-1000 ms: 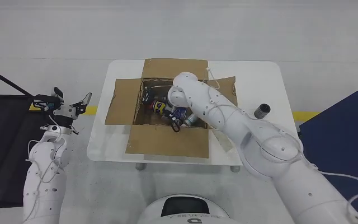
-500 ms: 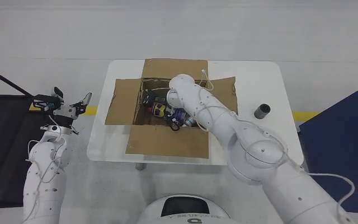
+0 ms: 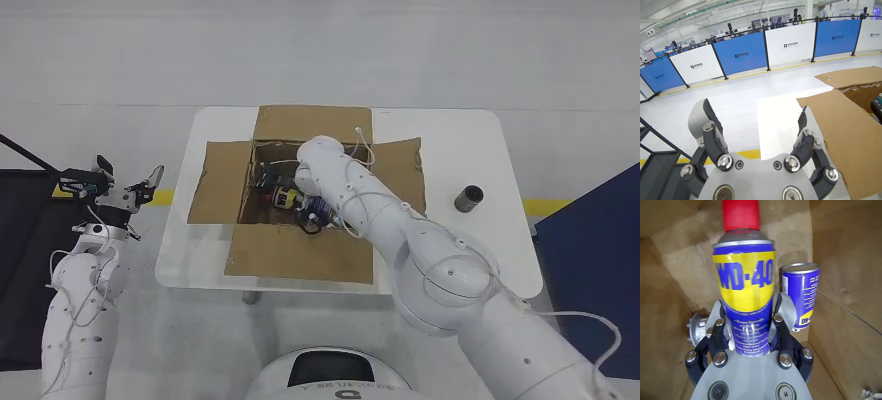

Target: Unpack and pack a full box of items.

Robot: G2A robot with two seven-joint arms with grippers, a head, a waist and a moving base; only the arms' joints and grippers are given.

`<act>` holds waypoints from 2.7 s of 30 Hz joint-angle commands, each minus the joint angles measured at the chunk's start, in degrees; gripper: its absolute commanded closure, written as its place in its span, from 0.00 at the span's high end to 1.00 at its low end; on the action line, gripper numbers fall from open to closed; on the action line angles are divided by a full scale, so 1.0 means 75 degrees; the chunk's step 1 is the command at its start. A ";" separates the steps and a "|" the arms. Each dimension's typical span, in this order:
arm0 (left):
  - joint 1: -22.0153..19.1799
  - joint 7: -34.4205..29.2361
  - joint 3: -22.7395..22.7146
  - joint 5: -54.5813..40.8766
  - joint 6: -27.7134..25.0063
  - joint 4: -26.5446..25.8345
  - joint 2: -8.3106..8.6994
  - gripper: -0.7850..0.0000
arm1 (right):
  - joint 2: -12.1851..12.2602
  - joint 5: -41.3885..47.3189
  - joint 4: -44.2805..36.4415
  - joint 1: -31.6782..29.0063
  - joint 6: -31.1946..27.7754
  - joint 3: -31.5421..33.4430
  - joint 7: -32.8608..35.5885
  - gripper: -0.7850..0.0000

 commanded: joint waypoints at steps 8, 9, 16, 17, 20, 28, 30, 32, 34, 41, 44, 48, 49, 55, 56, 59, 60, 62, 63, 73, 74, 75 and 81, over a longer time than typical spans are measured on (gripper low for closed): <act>0.0000 0.0000 0.0000 0.0000 0.0000 0.0000 0.0000 1.00 | -0.0068 -0.0057 0.0128 0.0191 -0.0408 0.0111 -0.0033 0.00; 0.0000 0.0000 0.0000 0.0000 0.0000 0.0000 0.0000 1.00 | -0.0060 -0.0048 0.0136 0.0224 -0.0507 0.0132 -0.0051 0.00; 0.0000 0.0000 0.0000 0.0000 0.0000 0.0000 0.0000 1.00 | 0.0082 0.0049 0.0019 0.0512 -0.1437 0.0310 -0.0267 0.00; 0.0000 0.0000 0.0000 0.0000 0.0000 0.0000 0.0000 1.00 | 0.0098 -0.0006 -0.0052 0.0518 -0.1379 0.0307 -0.0271 0.00; 0.0000 0.0000 0.0000 0.0000 0.0000 0.0000 0.0000 1.00 | 0.0157 -0.0159 -0.0233 0.0500 -0.1088 0.0305 -0.0232 0.00; 0.0000 0.0000 0.0000 0.0000 0.0000 0.0000 0.0000 1.00 | 0.0382 -0.0378 -0.0730 0.0405 -0.0587 0.0367 0.0503 0.00; 0.0000 0.0000 0.0000 0.0000 0.0000 0.0000 0.0000 1.00 | 0.0442 -0.0306 -0.0922 0.0354 -0.0570 0.0426 0.0754 0.00; 0.0000 0.0000 0.0000 0.0000 0.0000 0.0000 0.0000 1.00 | 0.0535 -0.0215 -0.1076 0.0346 -0.0809 0.0502 0.0928 0.00; 0.0000 0.0000 0.0000 0.0000 0.0000 0.0000 0.0000 1.00 | 0.0649 -0.0118 -0.1250 0.0357 -0.1093 0.0591 0.1087 0.00; 0.0000 0.0000 0.0000 0.0000 0.0000 0.0000 0.0000 1.00 | 0.1126 0.0008 -0.2014 0.0270 -0.0788 0.0943 0.1596 0.17; 0.0000 0.0000 0.0000 0.0000 0.0000 0.0000 0.0000 1.00 | 0.1290 0.0036 -0.2342 0.0139 -0.0357 0.1057 0.2066 0.50; 0.0000 0.0000 0.0000 0.0000 0.0000 0.0000 0.0000 1.00 | 0.1445 0.0001 -0.2753 -0.0031 -0.0022 0.1151 0.2509 0.75; 0.0000 0.0000 0.0000 0.0000 0.0000 0.0000 0.0000 1.00 | 0.1476 0.0004 -0.2843 -0.0061 -0.0001 0.1178 0.2571 0.80; 0.0000 0.0000 0.0000 0.0000 0.0000 0.0000 0.0000 1.00 | 0.1562 -0.0121 -0.3132 -0.0164 0.0203 0.1277 0.2579 0.91; 0.0000 0.0000 0.0000 0.0000 0.0000 0.0000 0.0000 1.00 | 0.1552 -0.0163 -0.3143 -0.0178 0.0222 0.1267 0.2557 0.91; 0.0000 0.0000 0.0000 0.0000 0.0000 0.0000 0.0000 1.00 | 0.1491 -0.0255 -0.3089 -0.0195 0.0176 0.1234 0.2375 0.83; 0.0000 0.0000 0.0000 0.0000 0.0000 0.0000 0.0000 1.00 | 0.1460 -0.0332 -0.3022 -0.0193 0.0177 0.1203 0.2282 0.82; 0.0000 0.0000 0.0000 0.0000 0.0000 0.0000 0.0000 1.00 | 0.1389 -0.0463 -0.2899 -0.0189 0.0074 0.1143 0.2015 0.84; 0.0000 0.0000 0.0000 0.0000 0.0000 0.0000 0.0000 1.00 | 0.1352 -0.0529 -0.2791 -0.0180 0.0011 0.1114 0.1881 0.82; 0.0000 0.0000 0.0000 0.0000 0.0000 0.0000 0.0000 1.00 | 0.0858 -0.0689 -0.1521 -0.0037 -0.0476 0.0944 0.1317 0.62; 0.0000 0.0000 0.0000 0.0000 0.0000 0.0000 0.0000 1.00 | 0.0807 -0.0673 -0.1413 -0.0021 -0.0530 0.0939 0.1314 0.62; 0.0000 0.0000 0.0000 0.0000 0.0000 0.0000 0.0000 1.00 | 0.0758 -0.0670 -0.1299 -0.0007 -0.0562 0.0929 0.1318 0.62; 0.0000 0.0000 0.0000 0.0000 0.0000 0.0000 0.0000 1.00 | 0.0482 -0.0649 -0.0759 0.0056 -0.0700 0.0897 0.1264 0.58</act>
